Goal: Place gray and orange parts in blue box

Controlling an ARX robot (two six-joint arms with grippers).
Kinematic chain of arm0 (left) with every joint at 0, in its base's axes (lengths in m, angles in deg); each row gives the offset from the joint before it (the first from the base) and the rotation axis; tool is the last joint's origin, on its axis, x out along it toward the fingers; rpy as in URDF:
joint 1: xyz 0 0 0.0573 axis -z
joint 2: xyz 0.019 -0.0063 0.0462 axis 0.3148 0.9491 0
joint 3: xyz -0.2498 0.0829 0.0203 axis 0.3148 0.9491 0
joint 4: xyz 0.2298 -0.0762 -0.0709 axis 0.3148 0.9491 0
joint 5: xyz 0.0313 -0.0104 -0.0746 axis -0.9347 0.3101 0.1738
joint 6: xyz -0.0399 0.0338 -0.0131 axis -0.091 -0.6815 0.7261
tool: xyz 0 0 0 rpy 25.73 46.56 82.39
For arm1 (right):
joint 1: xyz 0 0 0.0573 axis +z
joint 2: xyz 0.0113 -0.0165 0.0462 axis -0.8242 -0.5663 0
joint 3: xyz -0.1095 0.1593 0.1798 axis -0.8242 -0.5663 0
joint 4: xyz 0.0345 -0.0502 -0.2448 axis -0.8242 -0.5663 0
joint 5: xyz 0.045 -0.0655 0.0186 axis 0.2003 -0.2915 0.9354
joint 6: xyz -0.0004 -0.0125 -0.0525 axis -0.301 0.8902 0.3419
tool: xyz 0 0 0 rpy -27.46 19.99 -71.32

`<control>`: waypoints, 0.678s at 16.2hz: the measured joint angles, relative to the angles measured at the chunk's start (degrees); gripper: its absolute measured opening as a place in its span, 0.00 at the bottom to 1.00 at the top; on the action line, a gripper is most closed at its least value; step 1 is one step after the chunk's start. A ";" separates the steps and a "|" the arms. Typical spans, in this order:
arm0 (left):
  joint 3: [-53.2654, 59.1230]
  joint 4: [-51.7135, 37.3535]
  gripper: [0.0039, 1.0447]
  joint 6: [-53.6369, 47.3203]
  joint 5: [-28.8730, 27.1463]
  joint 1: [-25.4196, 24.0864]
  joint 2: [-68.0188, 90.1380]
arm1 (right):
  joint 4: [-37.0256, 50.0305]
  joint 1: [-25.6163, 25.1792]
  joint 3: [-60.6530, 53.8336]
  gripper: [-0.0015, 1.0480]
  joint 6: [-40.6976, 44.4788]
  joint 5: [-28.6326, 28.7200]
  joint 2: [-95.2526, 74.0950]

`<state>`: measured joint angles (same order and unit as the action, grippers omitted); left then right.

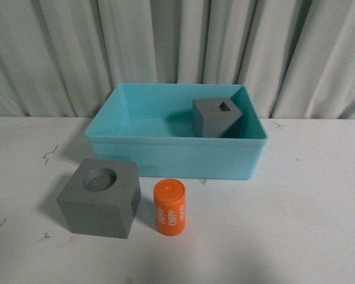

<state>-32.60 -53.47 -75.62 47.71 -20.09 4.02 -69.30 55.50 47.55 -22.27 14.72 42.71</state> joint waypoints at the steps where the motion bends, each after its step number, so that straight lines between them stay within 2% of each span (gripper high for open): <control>1: -7.04 8.11 0.94 3.02 3.04 0.46 14.03 | 0.07 0.00 0.02 0.94 0.02 0.17 0.02; 2: -10.49 6.95 0.94 4.52 2.89 3.41 23.10 | 0.04 0.00 0.00 0.94 0.02 0.13 0.02; 4: -17.14 -2.62 0.94 7.15 0.00 11.37 37.38 | 0.02 0.00 0.00 0.94 0.02 0.11 0.00; 7: -26.71 -16.76 0.94 7.85 -9.68 21.05 53.35 | 0.02 0.00 0.00 0.94 0.02 0.11 0.00; 9: -30.67 -22.73 0.94 6.25 -14.43 24.74 62.77 | 0.02 0.00 0.00 0.94 0.02 0.11 0.00; 11: -33.31 -27.41 0.94 3.08 -17.35 25.14 72.83 | 0.02 0.00 0.00 0.94 0.02 0.11 0.00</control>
<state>-65.91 -80.88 -72.54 30.35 5.05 76.85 -69.28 55.50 47.55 -22.24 14.83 42.71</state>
